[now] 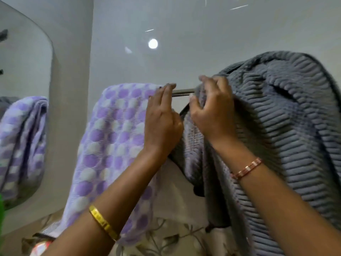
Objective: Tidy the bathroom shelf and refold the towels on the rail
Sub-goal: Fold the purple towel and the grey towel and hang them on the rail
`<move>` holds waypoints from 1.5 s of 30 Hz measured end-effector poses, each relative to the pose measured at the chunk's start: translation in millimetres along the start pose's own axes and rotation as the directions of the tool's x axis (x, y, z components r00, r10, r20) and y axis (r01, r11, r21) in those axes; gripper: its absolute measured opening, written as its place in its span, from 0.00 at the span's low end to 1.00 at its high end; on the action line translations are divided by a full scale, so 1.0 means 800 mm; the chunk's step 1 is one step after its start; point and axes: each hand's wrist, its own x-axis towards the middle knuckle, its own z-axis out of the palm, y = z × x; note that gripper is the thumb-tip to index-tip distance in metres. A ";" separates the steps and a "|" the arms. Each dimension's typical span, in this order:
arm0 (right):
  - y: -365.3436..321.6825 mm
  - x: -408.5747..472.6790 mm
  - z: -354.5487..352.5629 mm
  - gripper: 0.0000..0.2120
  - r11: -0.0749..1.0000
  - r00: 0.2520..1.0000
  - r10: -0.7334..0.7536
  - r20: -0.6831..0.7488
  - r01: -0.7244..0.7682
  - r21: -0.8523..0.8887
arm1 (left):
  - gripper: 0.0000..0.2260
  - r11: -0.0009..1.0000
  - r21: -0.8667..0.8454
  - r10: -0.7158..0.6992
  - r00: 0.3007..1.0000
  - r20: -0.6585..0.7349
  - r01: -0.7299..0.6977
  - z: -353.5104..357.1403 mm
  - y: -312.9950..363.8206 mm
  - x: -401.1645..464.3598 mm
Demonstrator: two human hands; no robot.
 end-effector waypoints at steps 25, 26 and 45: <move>0.096 -0.040 -0.150 0.27 0.942 0.999 0.044 -0.010 -0.044 -0.333 | 0.18 0.822 -0.519 -0.201 0.972 0.123 0.236 0.092 0.113 -0.039; 0.090 -0.053 -0.152 0.27 0.941 1.000 0.028 0.004 -0.025 -0.337 | 0.20 0.795 -0.543 -0.235 0.962 0.138 0.272 0.088 0.118 -0.031; 0.088 -0.078 -0.180 0.08 0.974 0.979 -0.203 -0.014 0.200 -0.106 | 0.10 0.749 -0.363 -0.468 0.830 0.304 0.555 0.075 0.125 0.030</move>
